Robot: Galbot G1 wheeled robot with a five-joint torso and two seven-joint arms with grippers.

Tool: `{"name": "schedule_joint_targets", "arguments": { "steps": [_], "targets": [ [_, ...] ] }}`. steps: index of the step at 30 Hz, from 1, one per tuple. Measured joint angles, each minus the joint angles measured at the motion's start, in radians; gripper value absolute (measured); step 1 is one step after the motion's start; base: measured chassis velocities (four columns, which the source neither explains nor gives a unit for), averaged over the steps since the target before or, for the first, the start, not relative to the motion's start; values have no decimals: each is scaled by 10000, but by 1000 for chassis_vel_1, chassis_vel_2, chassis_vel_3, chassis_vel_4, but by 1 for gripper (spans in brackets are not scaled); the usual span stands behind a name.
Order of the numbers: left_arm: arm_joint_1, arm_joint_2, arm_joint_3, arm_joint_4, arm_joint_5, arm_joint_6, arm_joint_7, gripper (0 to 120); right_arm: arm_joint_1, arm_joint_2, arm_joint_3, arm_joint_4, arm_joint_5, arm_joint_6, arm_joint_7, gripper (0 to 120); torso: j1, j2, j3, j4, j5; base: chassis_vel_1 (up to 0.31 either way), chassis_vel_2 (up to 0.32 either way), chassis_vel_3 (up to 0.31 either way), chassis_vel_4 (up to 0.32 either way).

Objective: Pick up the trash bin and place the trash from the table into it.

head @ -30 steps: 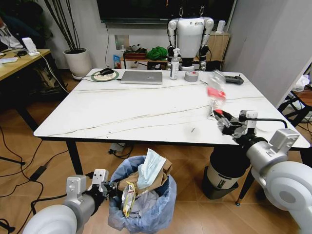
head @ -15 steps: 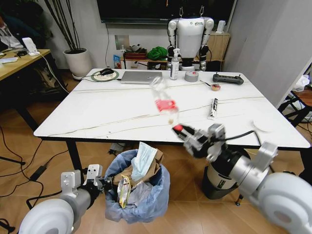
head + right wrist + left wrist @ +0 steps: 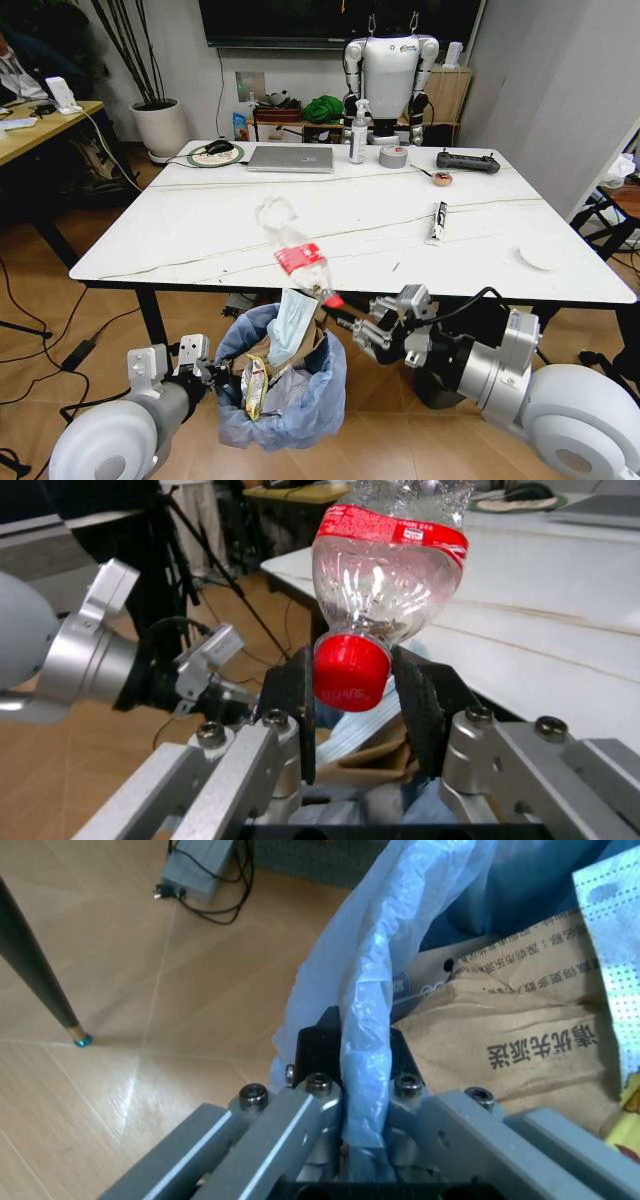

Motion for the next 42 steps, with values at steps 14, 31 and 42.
{"name": "schedule_joint_targets", "arguments": {
  "steps": [14,31,42],
  "targets": [
    [-452,45,-13,233,-516,0,-333,0,131,-424,-800,-13,21,-49,-548,23,1,0,0,-1,0,0,0,0,0],
    [-722,146,273,330,-646,0,-384,0,-56,-240,-1341,-19,-610,-456,-1124,24,1,0,0,-1,0,0,0,0,0],
    [-648,219,220,239,-690,0,-406,0,-488,-131,-1382,-20,-1512,-54,-1153,64,0,0,0,-1,0,0,0,0,0]
  ]
}}
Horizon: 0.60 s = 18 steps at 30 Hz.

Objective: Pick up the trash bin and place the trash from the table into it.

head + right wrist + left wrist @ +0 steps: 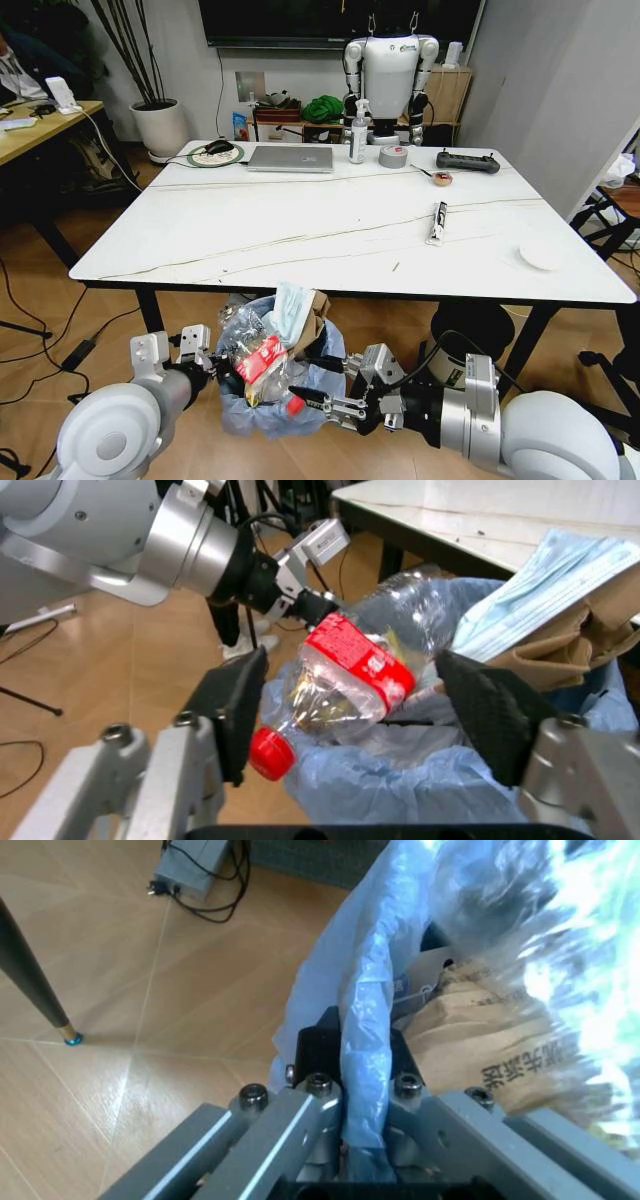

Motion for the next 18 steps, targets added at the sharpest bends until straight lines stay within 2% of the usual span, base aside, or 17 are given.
{"name": "schedule_joint_targets", "arguments": {
  "steps": [3,4,9,11,14,17,18],
  "targets": [
    [17,100,-74,-64,-107,0,-7,0,183,158,41,1,41,97,291,77,-2,0,0,-1,0,0,0,0,0],
    [17,100,-74,-64,-107,0,-7,0,183,158,41,1,41,97,291,77,-2,0,0,-1,0,0,0,0,0],
    [231,93,-125,-156,-107,0,-4,0,1067,555,290,1,1221,212,2637,97,-1,0,0,1,1,0,0,0,0],
    [372,68,-143,-212,-46,0,20,0,1282,792,746,0,1788,286,3470,100,-1,0,0,1,0,0,0,0,0],
    [479,47,-156,-257,12,0,45,0,1367,1001,1201,0,2098,326,3990,100,-1,0,0,2,0,0,0,0,0],
    [600,38,-170,-359,36,0,55,0,1196,1474,2331,-310,2083,368,4689,100,-1,0,0,2,0,0,0,0,0],
    [600,38,-170,-359,36,0,55,0,1196,1474,2331,-310,2083,368,4689,100,-1,0,0,2,0,0,0,0,0]
  ]
}}
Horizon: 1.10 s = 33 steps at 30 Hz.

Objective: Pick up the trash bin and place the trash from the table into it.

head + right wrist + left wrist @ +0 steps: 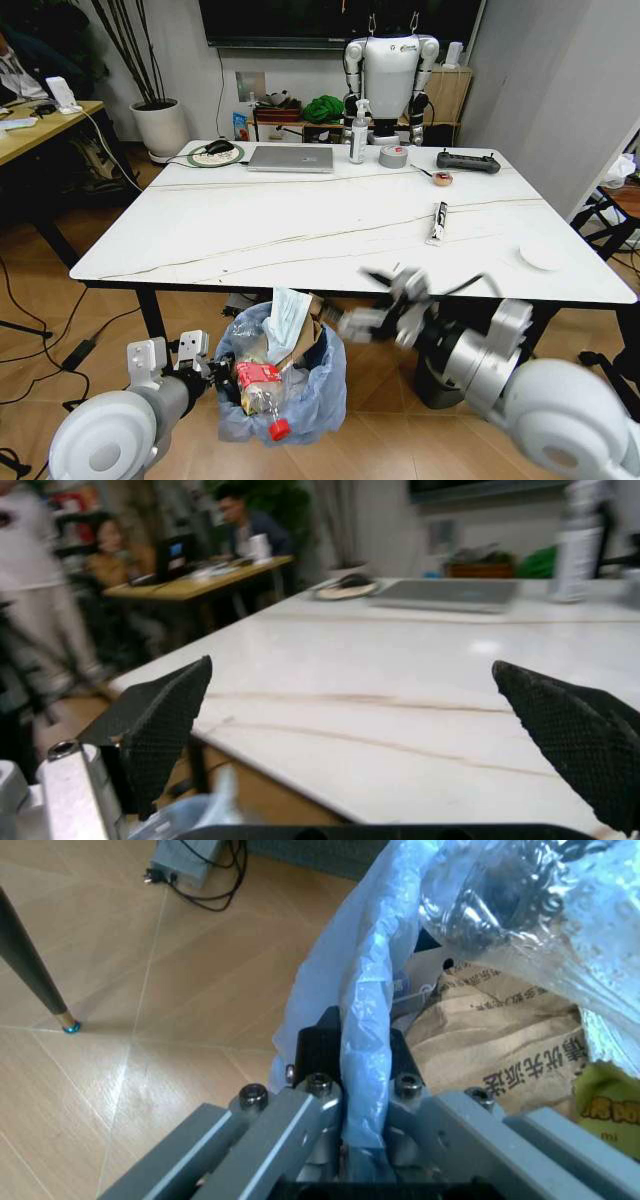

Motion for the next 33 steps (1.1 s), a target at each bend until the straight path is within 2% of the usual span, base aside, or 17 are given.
{"name": "schedule_joint_targets", "arguments": {
  "steps": [5,9,10,11,14,20,33],
  "targets": [
    [202,-18,20,-129,7,1,-59,0,-1368,783,1724,-617,-1181,38,168,100,1,0,0,-2,3,0,0,0,0],
    [256,-50,55,-150,11,1,-69,0,-1928,1231,2252,-651,-1971,8,110,100,0,0,0,-4,2,0,0,0,0],
    [270,-62,86,-161,26,1,-70,0,-2166,1503,2470,-651,-2397,-18,28,100,0,0,0,-3,1,0,0,0,0],
    [298,-108,187,-189,113,1,-49,0,-2655,2129,2754,-599,-3321,-53,-124,100,0,0,0,-2,0,0,0,0,0],
    [339,-148,241,-212,228,0,32,0,-2990,2552,2865,-525,-3903,-51,-270,100,0,0,0,-2,0,0,0,0,0],
    [398,-167,256,-268,269,1,57,0,-3244,2978,2932,-510,-4466,-2,-433,100,0,0,0,0,-2,-9,-5,6,9],
    [370,-221,290,-268,297,1,83,0,-3283,2939,2964,-547,-4412,-2,-447,100,2,0,1,-1,3,-148,-141,155,140]
  ]
}}
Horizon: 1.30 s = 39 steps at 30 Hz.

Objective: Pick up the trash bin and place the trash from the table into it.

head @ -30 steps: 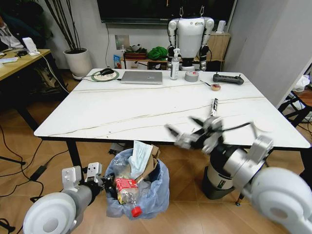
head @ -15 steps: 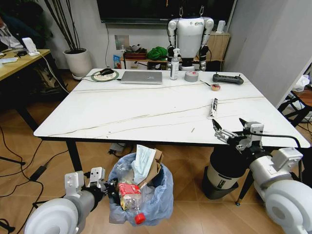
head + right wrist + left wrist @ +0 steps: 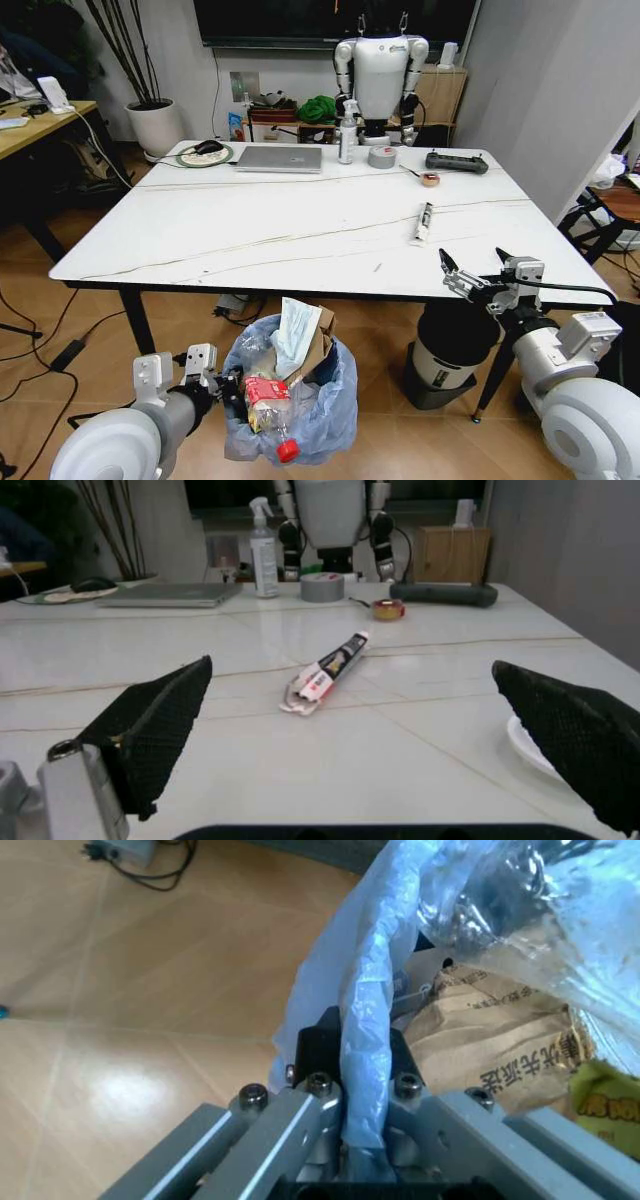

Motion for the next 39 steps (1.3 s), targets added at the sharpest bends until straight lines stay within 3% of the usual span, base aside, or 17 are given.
{"name": "schedule_joint_targets", "arguments": {
  "steps": [9,18,21,33,39],
  "targets": [
    [14,20,-14,-12,26,0,40,0,283,-303,-89,-99,409,85,187,100,0,-1,0,-2,0,-166,-172,168,166],
    [129,6,97,-59,295,0,291,0,1766,-1034,-944,-500,2369,-154,1237,100,-1,0,0,-2,-9,-40,-37,30,35],
    [181,107,106,-118,385,0,294,0,3524,-1357,-2073,-1516,3091,-313,1651,100,0,-1,0,4,-6,37,22,-21,-20],
    [205,292,-30,-223,372,1,319,0,6772,-1561,-4119,-3441,4593,-876,2185,100,0,-1,0,-1,-5,0,0,0,0],
    [206,318,-87,-254,298,1,319,0,8797,-1447,-5449,-4533,6256,-1533,3367,100,0,-1,0,1,-4,0,0,0,0]
  ]
}}
